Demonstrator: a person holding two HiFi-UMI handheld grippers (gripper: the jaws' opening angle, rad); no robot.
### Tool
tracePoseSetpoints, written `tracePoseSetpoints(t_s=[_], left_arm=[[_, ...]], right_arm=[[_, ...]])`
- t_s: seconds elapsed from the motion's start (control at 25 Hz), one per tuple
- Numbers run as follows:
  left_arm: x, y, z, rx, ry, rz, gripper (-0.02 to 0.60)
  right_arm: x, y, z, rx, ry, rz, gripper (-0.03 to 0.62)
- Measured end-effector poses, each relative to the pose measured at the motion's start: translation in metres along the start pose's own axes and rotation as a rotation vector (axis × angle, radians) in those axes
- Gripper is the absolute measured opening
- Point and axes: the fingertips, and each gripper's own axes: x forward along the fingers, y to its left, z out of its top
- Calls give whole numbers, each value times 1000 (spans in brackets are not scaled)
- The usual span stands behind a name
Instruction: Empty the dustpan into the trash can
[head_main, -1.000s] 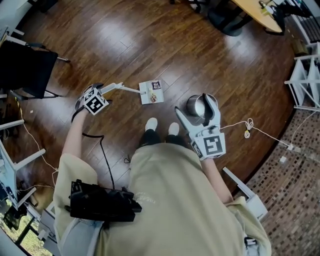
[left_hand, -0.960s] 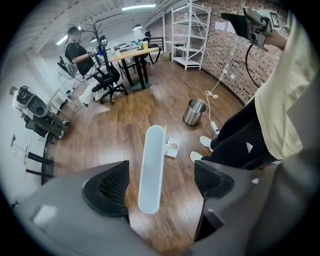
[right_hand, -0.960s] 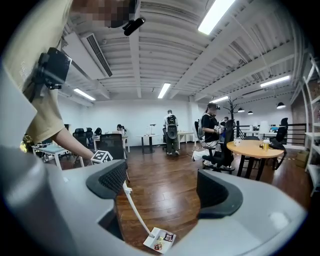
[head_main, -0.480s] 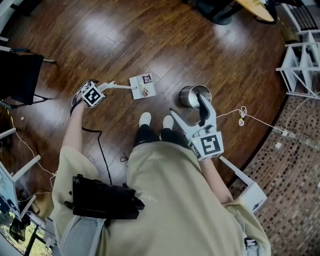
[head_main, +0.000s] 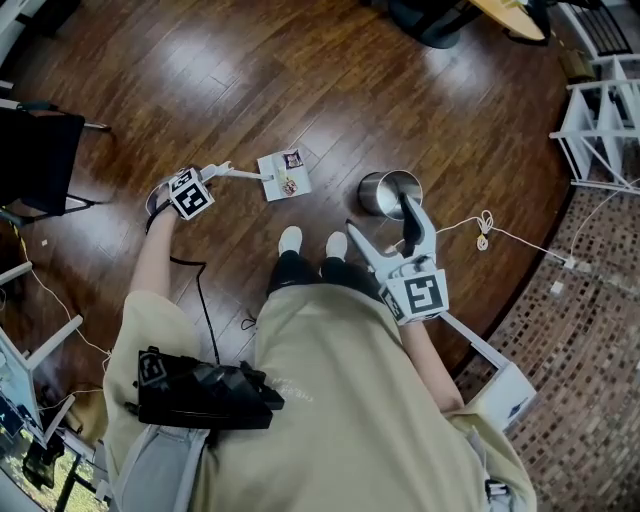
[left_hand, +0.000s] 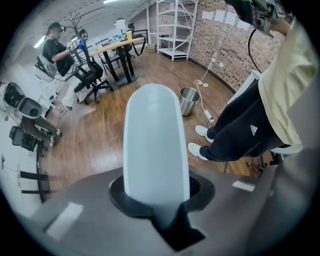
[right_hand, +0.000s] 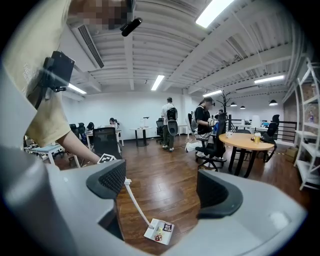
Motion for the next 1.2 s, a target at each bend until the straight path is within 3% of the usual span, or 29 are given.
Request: tracePoseSetpoints(t_s=[0.2,0.32,0.4,0.64,0.92,1.04,1.2], left_arm=[[4,-9,4,5,-2,-20,67],[0,-20,12,15,-11,-58,4],[-3,-23,15,17,-13,-68,0],[-36,-22,57,-148,-117,-108,0],[-76,-34,77,6,-24,-56,0],[-93,-45,86,58,-26,-41,0],[-118,-49,85,36,0,-18,0]], right_arm=[[-1,-8,-2,4,-6,-14,448],[-6,-12,0,7,-12,-22,448],[-9,-14,0,17,-15,-25,448],[-9,-16,-2,44,-31,-4,448],[-16,-30,12,69,-97,-13,440],[-21,-35,14,84,-119,-18,437],[-29,-45,13,111,-143,-29,431]])
